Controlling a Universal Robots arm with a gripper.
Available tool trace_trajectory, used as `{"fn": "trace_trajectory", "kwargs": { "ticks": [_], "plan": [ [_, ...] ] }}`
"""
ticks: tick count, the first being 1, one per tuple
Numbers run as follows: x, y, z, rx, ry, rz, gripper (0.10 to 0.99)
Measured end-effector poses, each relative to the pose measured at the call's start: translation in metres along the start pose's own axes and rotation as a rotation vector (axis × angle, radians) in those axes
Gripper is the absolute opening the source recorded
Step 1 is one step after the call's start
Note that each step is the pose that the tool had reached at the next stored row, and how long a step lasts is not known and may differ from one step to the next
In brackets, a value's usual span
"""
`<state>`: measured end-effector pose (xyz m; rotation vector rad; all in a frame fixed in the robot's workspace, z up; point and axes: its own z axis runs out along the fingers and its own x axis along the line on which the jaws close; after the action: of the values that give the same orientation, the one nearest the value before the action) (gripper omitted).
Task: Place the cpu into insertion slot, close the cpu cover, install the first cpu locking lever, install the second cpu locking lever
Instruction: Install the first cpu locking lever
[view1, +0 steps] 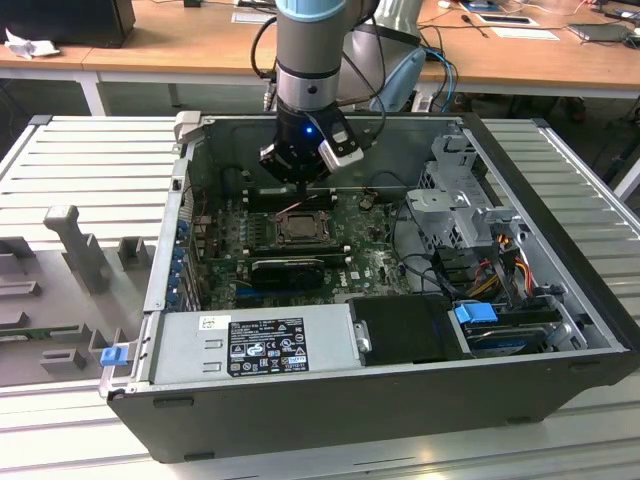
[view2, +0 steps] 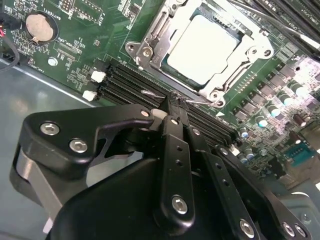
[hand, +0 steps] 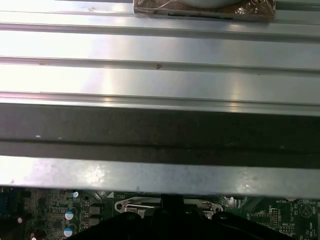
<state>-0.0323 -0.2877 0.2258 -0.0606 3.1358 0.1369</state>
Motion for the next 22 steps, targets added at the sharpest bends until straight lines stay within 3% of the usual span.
{"fn": "trace_trajectory", "kwargs": {
  "ticks": [22],
  "plan": [
    [-0.0155, -0.0001, 0.0194, 0.000, 0.0001, -0.001, 0.106]
  ]
}}
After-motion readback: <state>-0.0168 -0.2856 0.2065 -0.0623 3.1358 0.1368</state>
